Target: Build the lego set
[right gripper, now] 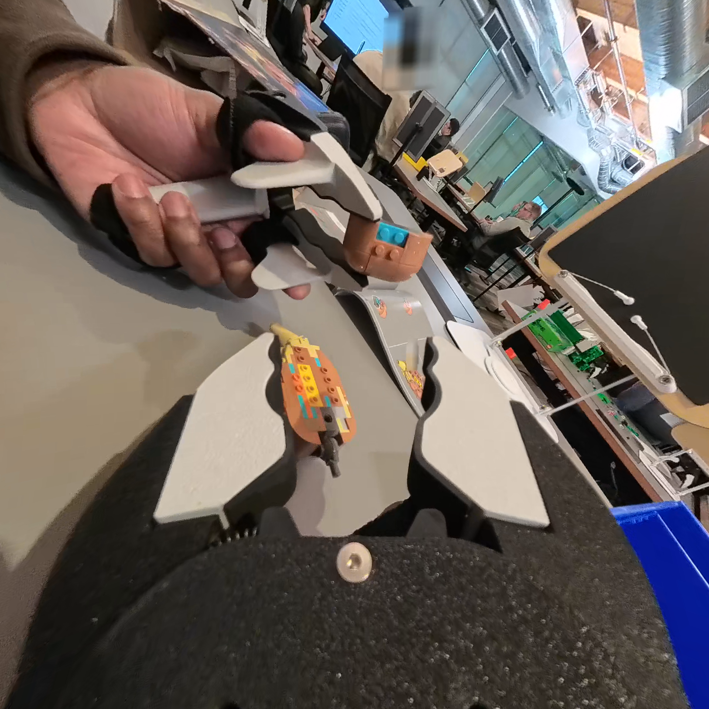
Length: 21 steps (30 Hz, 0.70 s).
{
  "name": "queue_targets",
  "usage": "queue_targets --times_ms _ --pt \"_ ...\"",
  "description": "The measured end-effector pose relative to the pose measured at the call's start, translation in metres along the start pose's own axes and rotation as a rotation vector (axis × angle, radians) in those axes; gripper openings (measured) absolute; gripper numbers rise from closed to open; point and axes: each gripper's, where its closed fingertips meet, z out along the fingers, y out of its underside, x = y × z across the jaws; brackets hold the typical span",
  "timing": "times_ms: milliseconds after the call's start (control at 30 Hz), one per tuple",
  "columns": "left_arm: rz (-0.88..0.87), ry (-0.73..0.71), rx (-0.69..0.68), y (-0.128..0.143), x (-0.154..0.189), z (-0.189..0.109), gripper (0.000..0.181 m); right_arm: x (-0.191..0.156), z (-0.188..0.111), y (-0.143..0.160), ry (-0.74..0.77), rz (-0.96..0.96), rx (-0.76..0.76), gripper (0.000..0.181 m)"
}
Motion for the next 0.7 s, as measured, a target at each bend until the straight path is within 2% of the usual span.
queue_targets --times_ms 100,267,467,600,700 --pt "0.027 0.013 -0.039 0.007 0.005 0.004 0.037 0.002 0.0 -0.004 0.021 0.012 0.019 0.073" --pt "0.124 0.035 -0.184 0.037 0.017 0.015 0.037 0.007 -0.005 -0.013 0.086 -0.028 0.061 0.073" --pt "0.17 0.05 -0.281 0.061 0.021 0.021 0.037 -0.008 -0.004 -0.021 0.071 -0.124 0.079 0.07" --pt "0.211 0.009 -0.229 0.044 0.017 0.015 0.037 -0.015 0.0 -0.005 0.001 -0.129 0.0 0.071" --pt "0.243 -0.033 -0.162 0.018 0.012 0.005 0.037 -0.024 0.004 0.025 -0.145 0.004 -0.143 0.074"
